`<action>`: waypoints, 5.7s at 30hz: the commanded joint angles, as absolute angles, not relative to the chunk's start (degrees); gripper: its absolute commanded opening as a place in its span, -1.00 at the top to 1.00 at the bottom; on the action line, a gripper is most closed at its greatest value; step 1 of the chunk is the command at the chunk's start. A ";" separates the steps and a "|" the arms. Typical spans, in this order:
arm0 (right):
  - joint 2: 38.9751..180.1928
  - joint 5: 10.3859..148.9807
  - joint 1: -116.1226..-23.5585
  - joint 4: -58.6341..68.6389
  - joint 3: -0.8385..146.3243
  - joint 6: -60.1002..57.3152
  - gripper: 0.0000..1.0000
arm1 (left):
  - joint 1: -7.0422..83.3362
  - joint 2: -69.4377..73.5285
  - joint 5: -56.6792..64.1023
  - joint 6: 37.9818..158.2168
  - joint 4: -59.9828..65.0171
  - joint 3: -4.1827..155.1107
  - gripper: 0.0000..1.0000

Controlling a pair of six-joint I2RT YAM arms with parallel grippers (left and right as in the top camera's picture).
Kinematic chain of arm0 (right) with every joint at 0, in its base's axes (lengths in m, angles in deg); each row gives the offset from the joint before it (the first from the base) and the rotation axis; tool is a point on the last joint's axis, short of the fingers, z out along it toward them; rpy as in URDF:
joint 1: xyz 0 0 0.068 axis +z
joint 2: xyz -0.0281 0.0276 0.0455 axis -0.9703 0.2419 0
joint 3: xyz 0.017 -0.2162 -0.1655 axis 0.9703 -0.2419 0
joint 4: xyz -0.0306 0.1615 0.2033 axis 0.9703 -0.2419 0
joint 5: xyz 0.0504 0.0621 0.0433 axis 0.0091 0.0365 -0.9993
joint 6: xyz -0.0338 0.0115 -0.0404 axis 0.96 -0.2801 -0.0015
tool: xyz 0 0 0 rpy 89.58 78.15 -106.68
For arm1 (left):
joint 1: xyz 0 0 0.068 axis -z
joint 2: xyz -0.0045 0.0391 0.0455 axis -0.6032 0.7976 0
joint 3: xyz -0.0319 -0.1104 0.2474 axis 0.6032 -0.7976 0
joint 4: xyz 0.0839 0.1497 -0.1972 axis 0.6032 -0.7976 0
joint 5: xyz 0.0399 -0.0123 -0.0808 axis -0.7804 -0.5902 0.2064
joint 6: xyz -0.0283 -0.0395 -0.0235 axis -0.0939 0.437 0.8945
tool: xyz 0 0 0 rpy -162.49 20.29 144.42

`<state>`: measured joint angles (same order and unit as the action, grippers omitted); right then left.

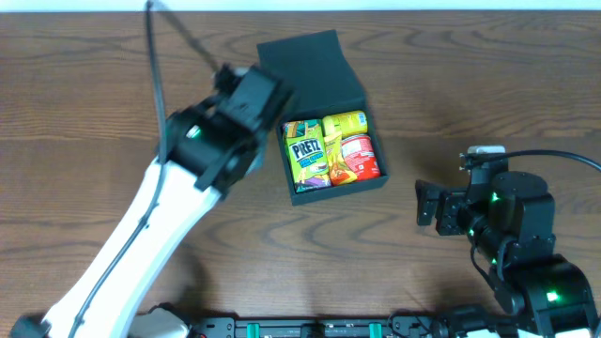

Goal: Pack container

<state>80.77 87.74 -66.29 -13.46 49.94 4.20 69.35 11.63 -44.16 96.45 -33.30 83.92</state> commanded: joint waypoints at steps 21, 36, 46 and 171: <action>80.77 87.91 -66.70 -13.48 50.55 4.88 -0.99 | 45.65 -38.88 -19.19 97.87 -10.37 34.39 -0.91; 80.77 87.91 -66.70 -13.48 50.55 4.88 -0.99 | 45.22 -45.24 -32.35 87.16 -3.11 21.87 -0.91; 80.77 87.91 -66.70 -13.48 50.55 4.88 -0.99 | 45.26 -45.24 -32.44 87.16 -7.39 21.87 -0.91; 126.99 82.38 -54.90 -8.08 54.83 -2.53 0.97 | 45.26 -45.24 -32.44 87.16 -9.19 21.87 -0.91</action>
<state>132.74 83.19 -55.84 -9.22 59.57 2.37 45.46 -44.96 -31.67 88.34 -9.32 21.87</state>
